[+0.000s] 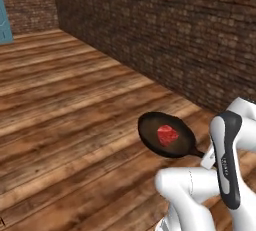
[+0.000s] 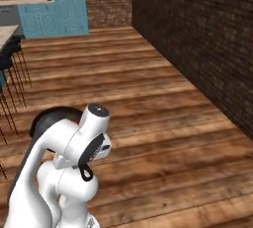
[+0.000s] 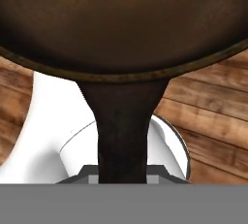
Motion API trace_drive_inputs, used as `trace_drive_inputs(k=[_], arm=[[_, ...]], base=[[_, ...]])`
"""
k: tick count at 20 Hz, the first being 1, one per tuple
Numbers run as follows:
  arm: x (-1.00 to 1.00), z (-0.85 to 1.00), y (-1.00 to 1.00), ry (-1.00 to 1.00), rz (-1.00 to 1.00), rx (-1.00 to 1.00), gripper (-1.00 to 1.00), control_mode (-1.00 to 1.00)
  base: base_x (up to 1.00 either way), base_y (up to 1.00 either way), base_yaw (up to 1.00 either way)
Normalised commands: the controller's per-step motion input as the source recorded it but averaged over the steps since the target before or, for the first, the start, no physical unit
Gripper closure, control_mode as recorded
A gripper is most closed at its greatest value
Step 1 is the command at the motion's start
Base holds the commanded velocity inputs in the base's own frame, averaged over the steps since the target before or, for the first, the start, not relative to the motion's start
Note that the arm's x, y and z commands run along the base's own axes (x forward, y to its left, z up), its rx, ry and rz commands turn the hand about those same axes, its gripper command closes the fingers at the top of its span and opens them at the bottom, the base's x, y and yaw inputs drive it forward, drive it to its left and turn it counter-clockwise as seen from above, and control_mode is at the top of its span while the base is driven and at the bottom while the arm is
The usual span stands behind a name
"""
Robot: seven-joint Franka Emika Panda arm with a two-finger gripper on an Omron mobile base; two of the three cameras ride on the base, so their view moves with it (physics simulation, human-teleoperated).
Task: Pick up the pan with the steak in it and place it on the dining table. Then place the steak on the plate.
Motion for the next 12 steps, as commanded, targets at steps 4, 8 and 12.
trace_drive_inputs(k=[4, 8, 12], arm=[[0.0, 0.0, 0.0, 0.0, 0.0, 0.0, 1.0, 1.0], [0.0, 0.0, 0.0, 0.0, 0.0, 0.0, 1.0, 1.0], [0.0, 0.0, 0.0, 0.0, 0.0, 0.0, 1.0, 1.0]], base=[[1.0, 0.0, 0.0], [1.0, 0.0, 0.0], [1.0, 0.04, 0.0]])
